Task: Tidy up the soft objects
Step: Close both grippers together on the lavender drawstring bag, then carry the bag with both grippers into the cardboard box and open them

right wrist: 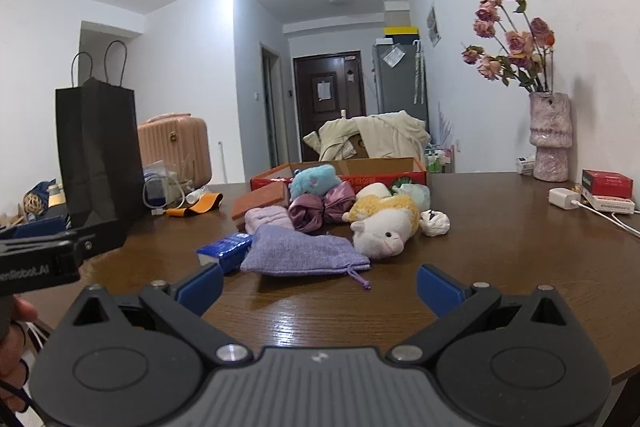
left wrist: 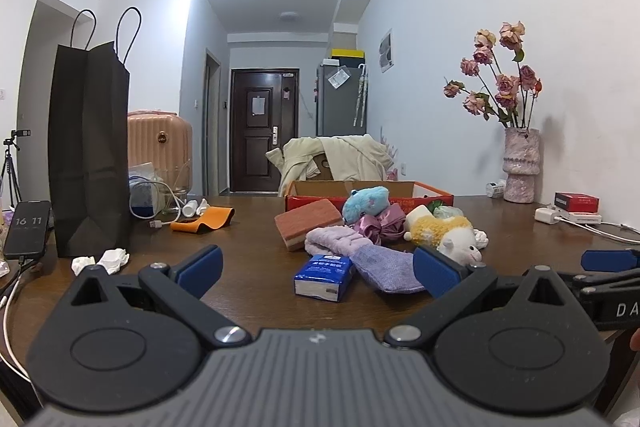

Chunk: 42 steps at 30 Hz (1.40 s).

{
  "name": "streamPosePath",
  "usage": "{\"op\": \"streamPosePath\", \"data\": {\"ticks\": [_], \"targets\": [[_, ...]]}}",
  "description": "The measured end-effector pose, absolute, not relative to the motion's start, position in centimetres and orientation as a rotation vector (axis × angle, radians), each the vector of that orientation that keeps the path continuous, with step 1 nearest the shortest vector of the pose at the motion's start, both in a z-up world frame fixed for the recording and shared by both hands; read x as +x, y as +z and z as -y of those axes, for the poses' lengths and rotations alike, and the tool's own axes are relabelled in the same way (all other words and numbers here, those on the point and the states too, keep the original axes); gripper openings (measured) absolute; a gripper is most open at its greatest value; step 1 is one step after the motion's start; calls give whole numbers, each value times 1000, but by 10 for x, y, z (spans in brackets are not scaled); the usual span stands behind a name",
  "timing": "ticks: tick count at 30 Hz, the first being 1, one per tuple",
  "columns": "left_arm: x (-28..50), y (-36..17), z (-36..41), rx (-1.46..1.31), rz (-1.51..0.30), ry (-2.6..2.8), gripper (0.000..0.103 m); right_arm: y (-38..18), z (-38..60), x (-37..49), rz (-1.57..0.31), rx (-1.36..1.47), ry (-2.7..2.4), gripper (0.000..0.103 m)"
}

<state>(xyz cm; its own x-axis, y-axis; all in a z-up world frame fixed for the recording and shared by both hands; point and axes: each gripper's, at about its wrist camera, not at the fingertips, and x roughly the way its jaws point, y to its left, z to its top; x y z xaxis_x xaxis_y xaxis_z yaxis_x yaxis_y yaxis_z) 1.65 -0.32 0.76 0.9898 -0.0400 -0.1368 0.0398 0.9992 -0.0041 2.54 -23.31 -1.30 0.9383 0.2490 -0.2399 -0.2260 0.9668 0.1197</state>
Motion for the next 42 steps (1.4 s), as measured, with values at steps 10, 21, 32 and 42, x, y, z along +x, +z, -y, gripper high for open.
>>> {"op": "streamPosePath", "data": {"ticks": [10, 21, 32, 42], "targets": [[64, 1, 0, -53, -248, -97, 103, -22, 238, 58, -353, 101, 220, 94], [187, -6, 34, -170, -544, -275, 68, -20, 245, 196, -537, 198, 341, 52], [207, -22, 13, -181, -692, -387, 20, -34, 236, 238, -616, 125, 353, 50], [206, -20, 0, -170, -698, -410, 19, -35, 210, 224, -642, 6, 399, 21]]}}
